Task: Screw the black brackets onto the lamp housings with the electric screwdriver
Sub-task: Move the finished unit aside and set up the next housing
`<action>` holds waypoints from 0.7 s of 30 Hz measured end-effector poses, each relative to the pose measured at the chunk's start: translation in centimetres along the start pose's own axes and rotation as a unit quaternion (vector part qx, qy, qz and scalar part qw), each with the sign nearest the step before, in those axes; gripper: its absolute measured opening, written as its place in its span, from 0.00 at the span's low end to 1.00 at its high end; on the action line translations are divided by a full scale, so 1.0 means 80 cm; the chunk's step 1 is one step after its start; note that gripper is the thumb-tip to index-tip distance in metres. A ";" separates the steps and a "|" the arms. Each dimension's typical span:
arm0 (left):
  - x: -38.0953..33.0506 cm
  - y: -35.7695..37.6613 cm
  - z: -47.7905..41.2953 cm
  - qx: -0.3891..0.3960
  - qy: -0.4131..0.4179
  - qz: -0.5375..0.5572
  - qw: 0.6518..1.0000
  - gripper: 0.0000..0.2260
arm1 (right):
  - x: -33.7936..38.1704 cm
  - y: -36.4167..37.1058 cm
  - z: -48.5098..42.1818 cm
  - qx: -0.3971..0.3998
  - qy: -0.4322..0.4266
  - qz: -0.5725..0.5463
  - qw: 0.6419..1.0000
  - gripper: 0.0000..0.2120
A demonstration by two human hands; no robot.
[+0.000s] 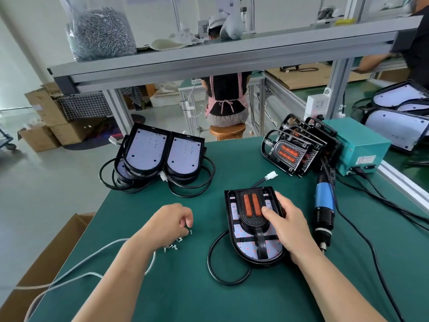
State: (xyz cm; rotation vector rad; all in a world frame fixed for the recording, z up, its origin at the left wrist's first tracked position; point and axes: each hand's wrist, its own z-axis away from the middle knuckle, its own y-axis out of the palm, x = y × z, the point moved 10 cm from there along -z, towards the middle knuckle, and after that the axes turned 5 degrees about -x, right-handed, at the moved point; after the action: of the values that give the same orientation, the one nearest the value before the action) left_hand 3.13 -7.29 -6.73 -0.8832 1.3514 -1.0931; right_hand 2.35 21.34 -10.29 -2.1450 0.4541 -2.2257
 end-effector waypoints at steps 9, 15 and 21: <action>-0.019 0.009 -0.011 0.057 0.045 -0.076 0.994 0.06 | -0.002 0.000 -0.002 -0.010 0.001 -0.003 1.000 0.22; -0.019 -0.004 -0.005 0.042 0.030 -0.019 0.999 0.11 | -0.005 -0.001 -0.003 -0.010 0.004 -0.003 1.000 0.23; -0.024 0.014 0.012 0.107 0.036 -0.015 0.994 0.08 | -0.008 -0.001 -0.005 -0.013 -0.001 -0.008 1.000 0.24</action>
State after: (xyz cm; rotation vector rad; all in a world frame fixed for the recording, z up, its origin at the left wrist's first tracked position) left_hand 4.39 -5.21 -7.18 -0.7146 1.2549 -1.2770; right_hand 1.99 21.62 -10.87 -2.1698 0.4696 -2.2385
